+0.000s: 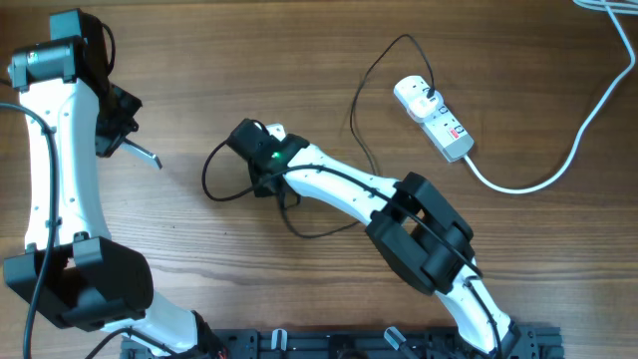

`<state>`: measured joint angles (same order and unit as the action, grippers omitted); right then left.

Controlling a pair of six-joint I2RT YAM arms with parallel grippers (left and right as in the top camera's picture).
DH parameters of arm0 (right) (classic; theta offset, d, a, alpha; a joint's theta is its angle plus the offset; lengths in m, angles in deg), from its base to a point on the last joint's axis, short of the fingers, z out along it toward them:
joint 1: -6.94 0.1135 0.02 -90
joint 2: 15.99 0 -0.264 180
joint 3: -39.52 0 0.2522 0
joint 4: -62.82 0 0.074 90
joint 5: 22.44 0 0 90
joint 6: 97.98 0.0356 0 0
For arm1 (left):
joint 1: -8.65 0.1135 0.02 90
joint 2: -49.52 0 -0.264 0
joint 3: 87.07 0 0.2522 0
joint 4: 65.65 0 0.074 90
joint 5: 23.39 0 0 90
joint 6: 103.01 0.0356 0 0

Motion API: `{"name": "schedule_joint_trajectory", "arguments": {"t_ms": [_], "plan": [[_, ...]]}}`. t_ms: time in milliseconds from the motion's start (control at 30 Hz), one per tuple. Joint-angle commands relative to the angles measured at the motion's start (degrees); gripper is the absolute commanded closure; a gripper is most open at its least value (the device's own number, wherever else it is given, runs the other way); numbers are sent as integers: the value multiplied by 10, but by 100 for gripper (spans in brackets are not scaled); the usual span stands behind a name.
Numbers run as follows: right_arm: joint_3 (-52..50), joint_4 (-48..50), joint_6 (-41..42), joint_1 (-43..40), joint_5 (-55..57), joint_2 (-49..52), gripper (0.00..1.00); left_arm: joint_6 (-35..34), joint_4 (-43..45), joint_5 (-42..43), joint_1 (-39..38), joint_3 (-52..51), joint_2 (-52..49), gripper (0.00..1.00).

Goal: Plug charger to phone and switch on socket

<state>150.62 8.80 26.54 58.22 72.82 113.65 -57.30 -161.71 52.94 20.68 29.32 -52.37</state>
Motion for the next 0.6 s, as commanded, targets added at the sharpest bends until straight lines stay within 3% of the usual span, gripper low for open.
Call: {"name": "schedule_joint_trajectory", "arguments": {"t_ms": [0,200,300,567], "plan": [[12,-1,5,1,12,25,65,-12,0,-12,2,5,2,96],[12,-24,11,1,-7,25,67,-12,0,-11,2,5,2,96],[10,-29,11,1,-5,25,75,-12,2,-11,2,5,2,96],[5,-20,6,1,-15,27,81,-12,1,-11,2,5,2,96]]}}
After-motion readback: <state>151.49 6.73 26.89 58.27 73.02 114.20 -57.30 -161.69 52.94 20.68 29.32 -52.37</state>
